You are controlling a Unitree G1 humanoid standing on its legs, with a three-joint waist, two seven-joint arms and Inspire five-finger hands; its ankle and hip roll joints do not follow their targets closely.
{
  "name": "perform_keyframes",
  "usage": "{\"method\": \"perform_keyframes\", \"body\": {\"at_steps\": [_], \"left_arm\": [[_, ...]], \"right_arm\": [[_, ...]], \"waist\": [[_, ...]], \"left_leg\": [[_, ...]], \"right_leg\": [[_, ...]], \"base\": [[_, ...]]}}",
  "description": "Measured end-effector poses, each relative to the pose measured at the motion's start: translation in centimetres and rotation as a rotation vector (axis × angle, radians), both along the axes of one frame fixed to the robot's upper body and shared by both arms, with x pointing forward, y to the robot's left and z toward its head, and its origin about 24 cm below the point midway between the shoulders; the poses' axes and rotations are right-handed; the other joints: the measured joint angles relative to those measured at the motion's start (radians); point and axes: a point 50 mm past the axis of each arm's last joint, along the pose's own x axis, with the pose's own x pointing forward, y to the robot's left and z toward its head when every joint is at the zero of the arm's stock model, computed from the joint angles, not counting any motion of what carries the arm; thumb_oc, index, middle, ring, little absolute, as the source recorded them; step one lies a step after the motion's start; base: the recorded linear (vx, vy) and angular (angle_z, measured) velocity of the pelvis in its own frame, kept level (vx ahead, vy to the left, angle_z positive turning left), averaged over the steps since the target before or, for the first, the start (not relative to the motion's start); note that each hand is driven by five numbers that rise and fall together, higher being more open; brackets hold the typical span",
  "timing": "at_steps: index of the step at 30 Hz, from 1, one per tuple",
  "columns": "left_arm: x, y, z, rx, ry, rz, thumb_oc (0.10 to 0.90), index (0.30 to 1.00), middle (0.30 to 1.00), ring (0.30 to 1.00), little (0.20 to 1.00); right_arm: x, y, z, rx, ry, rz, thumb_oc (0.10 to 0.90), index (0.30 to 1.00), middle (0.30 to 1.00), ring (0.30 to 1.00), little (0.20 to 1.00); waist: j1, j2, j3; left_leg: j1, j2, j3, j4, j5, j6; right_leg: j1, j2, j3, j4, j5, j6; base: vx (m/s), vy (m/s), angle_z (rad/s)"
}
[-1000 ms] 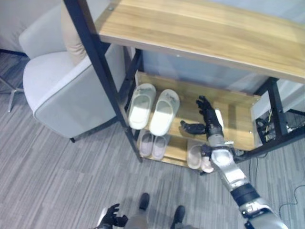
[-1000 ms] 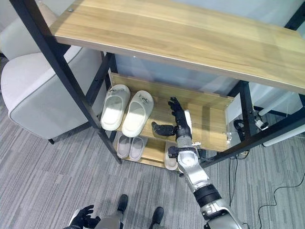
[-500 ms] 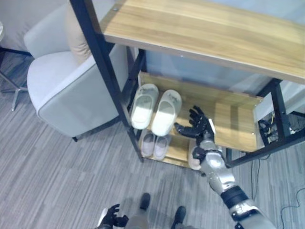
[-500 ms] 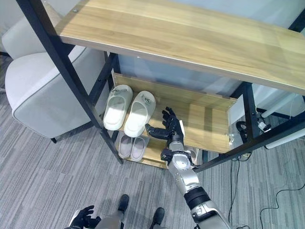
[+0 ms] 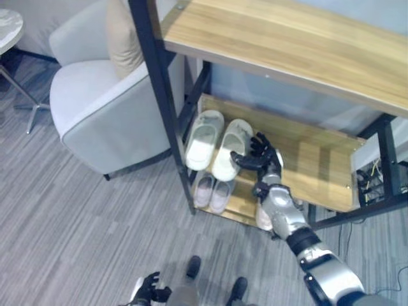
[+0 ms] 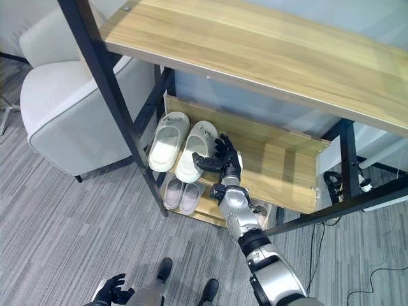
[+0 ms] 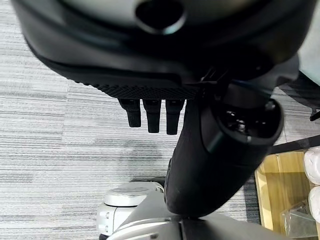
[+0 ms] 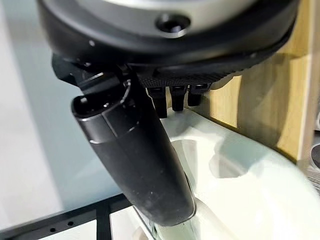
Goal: Arrange the slippers neatly on the shoe rack.
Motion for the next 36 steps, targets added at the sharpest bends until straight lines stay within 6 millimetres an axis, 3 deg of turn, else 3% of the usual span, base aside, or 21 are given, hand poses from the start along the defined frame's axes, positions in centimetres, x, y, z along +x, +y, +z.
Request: {"method": "perform_keyframes", "body": {"at_steps": [19, 24, 31, 33, 36], "left_arm": [[-0.3, 0.1, -0.1, 0.020, 0.017, -0.002, 0.800, 0.900, 0.900, 0.900, 0.900], [-0.7, 0.3, -0.2, 0.014, 0.031, 0.043, 0.800, 0.900, 0.900, 0.900, 0.900], [-2.2, 0.9, -0.5, 0.017, 0.065, 0.089, 0.800, 0.900, 0.900, 0.900, 0.900], [-2.4, 0.8, -0.5, 0.012, 0.077, 0.089, 0.800, 0.900, 0.900, 0.900, 0.900], [-2.7, 0.4, -0.7, -0.012, 0.095, 0.085, 0.800, 0.900, 0.900, 0.900, 0.900]], "right_arm": [[0.2, 0.9, 0.4, -0.035, -0.002, 0.048, 0.800, 0.900, 0.900, 0.900, 0.900], [-2.4, 0.3, 0.6, -0.044, -0.091, 0.113, 0.800, 0.900, 0.900, 0.900, 0.900], [-5.0, -2.2, 0.2, -0.134, -0.130, 0.180, 0.800, 0.900, 0.900, 0.900, 0.900], [-5.5, -3.0, -0.1, -0.157, -0.123, 0.190, 0.800, 0.900, 0.900, 0.900, 0.900], [-7.2, -4.4, -0.3, -0.199, -0.130, 0.243, 0.800, 0.900, 0.900, 0.900, 0.900]], "waist": [[-0.006, -0.004, 0.000], [-0.018, -0.006, 0.000], [-0.089, -0.004, -0.001], [-0.090, 0.001, -0.004], [-0.115, 0.031, -0.021]], "left_leg": [[0.023, 0.001, 0.023, 0.000, 0.006, 0.011], [0.048, -0.001, 0.031, 0.000, 0.000, 0.012], [0.086, 0.001, 0.068, -0.001, -0.016, 0.009], [0.094, 0.002, 0.086, -0.001, -0.018, 0.013], [0.096, -0.001, 0.088, -0.001, -0.018, 0.015]], "right_leg": [[0.011, -0.001, 0.025, 0.000, 0.001, 0.001], [0.031, -0.006, 0.029, 0.000, 0.001, 0.003], [0.052, -0.008, 0.065, 0.000, 0.007, 0.005], [0.051, -0.008, 0.083, 0.000, 0.009, 0.005], [0.053, -0.012, 0.083, -0.001, 0.012, 0.009]], "base": [[0.01, 0.006, -0.03], [0.00, -0.005, -0.03], [-0.02, -0.030, -0.16], [-0.04, -0.043, -0.19], [-0.04, -0.040, -0.03]]}}
